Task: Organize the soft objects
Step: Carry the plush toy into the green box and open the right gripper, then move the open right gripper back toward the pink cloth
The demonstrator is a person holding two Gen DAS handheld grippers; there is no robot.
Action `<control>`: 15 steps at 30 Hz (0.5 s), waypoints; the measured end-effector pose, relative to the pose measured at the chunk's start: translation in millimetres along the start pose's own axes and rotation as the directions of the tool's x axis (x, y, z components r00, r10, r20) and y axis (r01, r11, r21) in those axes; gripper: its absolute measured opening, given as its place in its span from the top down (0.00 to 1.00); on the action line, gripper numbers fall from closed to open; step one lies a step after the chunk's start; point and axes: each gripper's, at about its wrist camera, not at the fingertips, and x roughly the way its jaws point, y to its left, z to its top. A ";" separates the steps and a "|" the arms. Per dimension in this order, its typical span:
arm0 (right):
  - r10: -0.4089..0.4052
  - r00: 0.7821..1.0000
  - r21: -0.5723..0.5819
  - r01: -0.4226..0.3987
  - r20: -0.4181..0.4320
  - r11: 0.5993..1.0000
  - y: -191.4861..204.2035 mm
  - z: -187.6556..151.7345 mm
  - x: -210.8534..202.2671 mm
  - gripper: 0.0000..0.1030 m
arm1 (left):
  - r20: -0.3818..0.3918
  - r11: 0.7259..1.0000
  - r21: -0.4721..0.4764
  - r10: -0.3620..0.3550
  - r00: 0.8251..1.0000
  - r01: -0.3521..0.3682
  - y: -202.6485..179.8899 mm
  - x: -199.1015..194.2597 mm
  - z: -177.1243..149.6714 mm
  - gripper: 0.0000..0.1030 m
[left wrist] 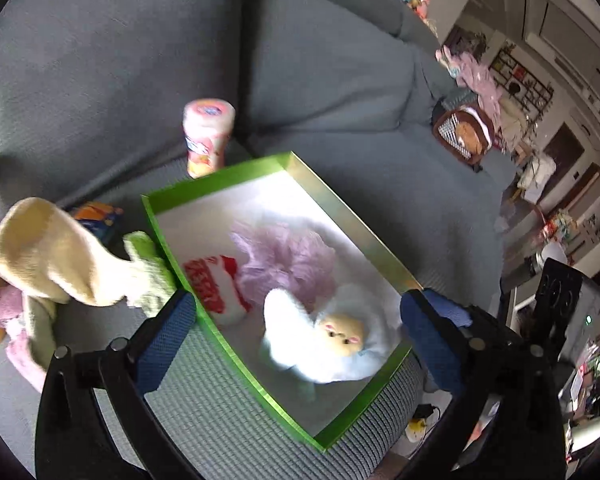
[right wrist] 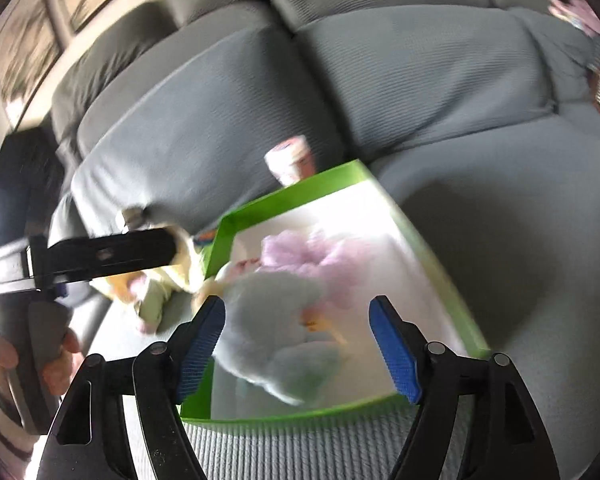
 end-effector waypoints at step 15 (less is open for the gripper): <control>0.016 0.999 -0.076 -0.013 0.044 0.997 48.9 -15.3 -35.1 0.27 | 0.090 0.982 -0.122 0.154 0.984 -0.142 62.8 -86.1 -68.7 0.01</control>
